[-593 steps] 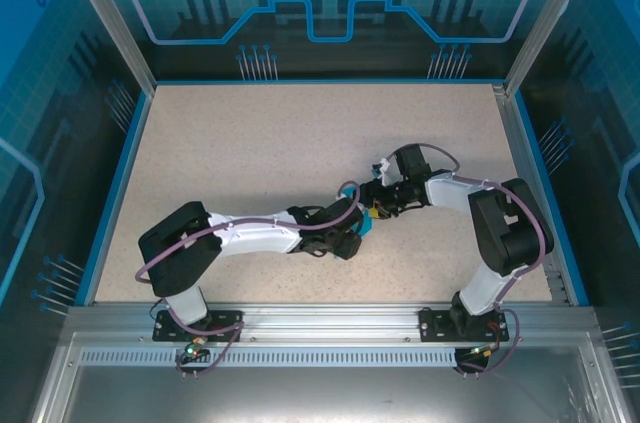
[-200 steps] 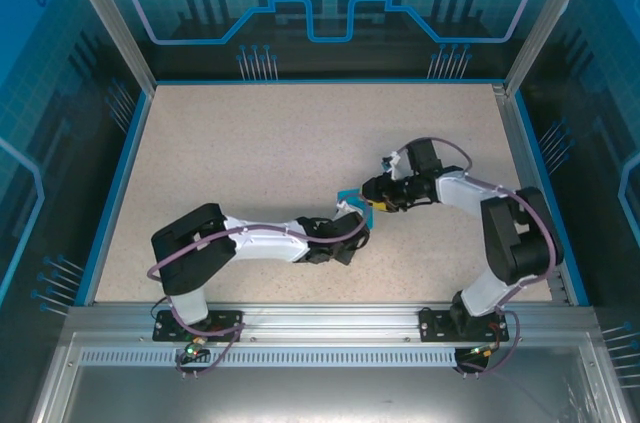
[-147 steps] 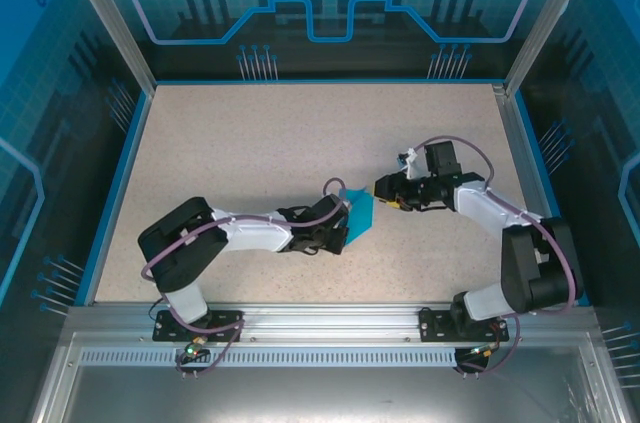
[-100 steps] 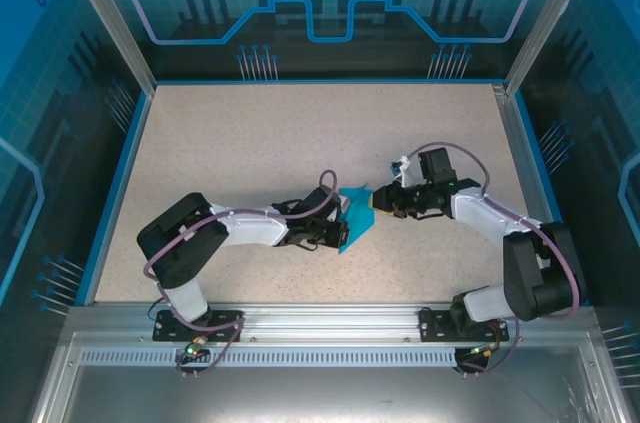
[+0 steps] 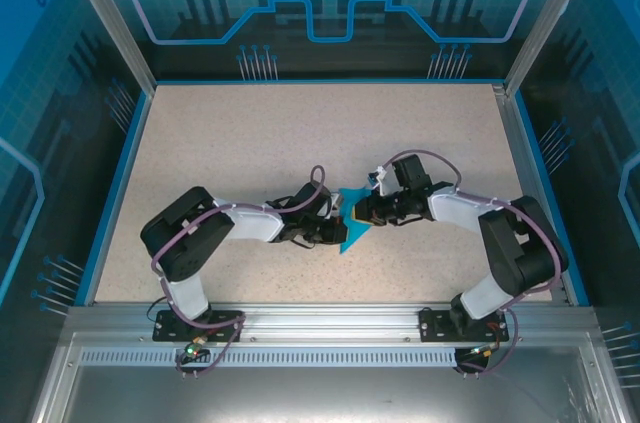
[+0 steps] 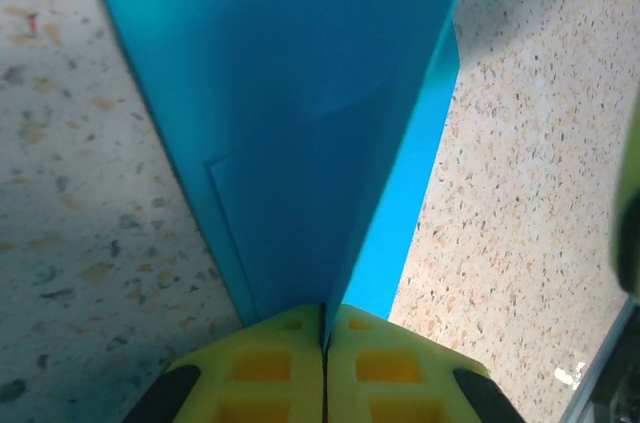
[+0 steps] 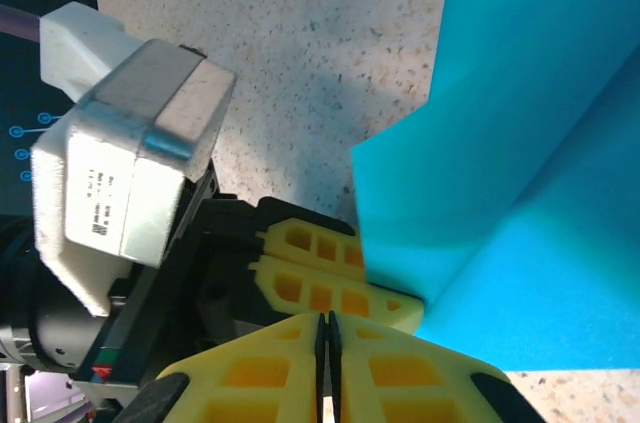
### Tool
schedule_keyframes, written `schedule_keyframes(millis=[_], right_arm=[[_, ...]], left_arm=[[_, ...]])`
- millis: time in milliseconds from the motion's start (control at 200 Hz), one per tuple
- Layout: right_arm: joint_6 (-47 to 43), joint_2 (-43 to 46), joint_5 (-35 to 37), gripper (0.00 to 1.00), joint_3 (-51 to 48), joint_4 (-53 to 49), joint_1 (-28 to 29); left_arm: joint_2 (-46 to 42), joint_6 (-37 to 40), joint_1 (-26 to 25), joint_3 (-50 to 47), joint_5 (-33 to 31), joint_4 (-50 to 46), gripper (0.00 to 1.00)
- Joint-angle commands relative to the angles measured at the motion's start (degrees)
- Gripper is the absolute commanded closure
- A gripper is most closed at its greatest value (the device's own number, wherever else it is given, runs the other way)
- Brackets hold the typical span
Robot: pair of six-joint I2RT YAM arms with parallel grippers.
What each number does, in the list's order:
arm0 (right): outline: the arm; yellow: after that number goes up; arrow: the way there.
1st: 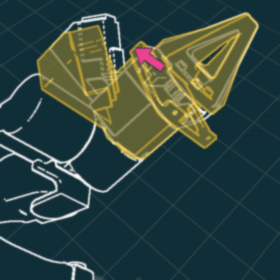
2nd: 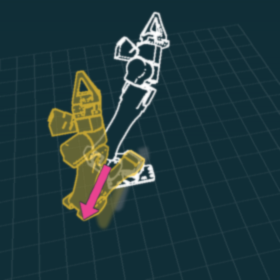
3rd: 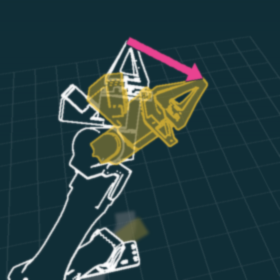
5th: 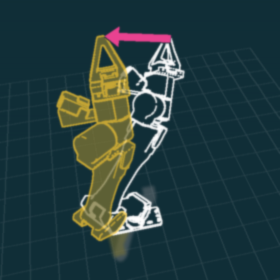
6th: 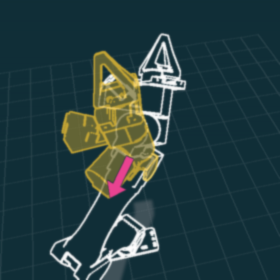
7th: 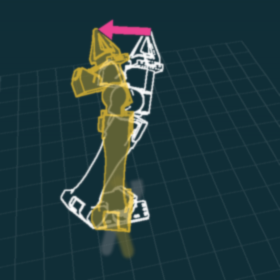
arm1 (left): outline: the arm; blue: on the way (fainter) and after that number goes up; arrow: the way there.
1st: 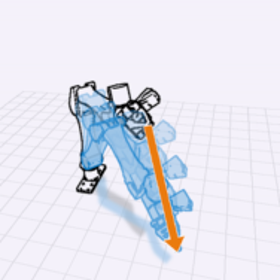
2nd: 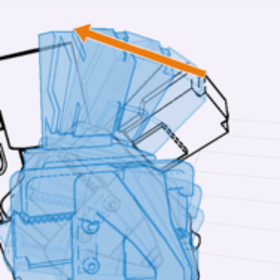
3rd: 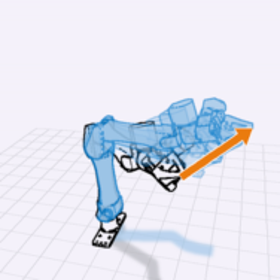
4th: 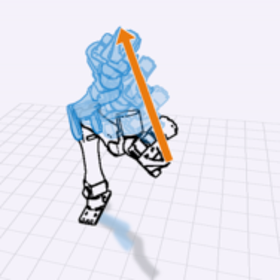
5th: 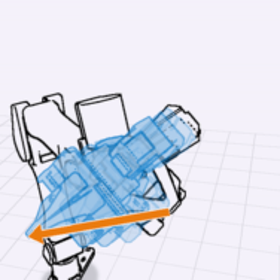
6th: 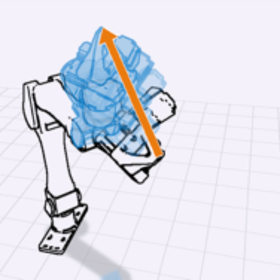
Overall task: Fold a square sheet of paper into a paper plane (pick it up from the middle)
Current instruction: Fourth fold the wing at the center of the table.
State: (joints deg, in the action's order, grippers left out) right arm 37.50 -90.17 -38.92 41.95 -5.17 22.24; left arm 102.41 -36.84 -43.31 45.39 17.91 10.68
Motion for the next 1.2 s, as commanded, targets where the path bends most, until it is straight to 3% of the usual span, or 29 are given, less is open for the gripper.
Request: schedule_keyframes(millis=[0,480,885,1005,1195], right_arm=[[1.5,-1.9,0.4,0.88,1.7,2.2,0.6],[2.9,-7.0,-1.5,0.87,4.4,4.1,1.1],[3.1,-12.4,-0.5,0.86,6.8,4.6,0.7],[2.9,-12.9,-0.3,0.86,6.8,4.4,0.6],[2.8,-14.4,-1.1,0.86,6.9,5.2,0.3]], left_arm=[[0.9,-3.0,1.3,-2.1,3.4,3.2,0.93],[3.4,-7.9,4.1,-3.5,7.8,5.9,0.95],[4.0,-9.9,4.5,-4.1,7.5,3.2,0.95],[4.2,-10.4,4.5,-4.5,7.5,3.5,0.94],[3.3,-10.0,4.5,-5.2,7.4,4.4,0.83]])
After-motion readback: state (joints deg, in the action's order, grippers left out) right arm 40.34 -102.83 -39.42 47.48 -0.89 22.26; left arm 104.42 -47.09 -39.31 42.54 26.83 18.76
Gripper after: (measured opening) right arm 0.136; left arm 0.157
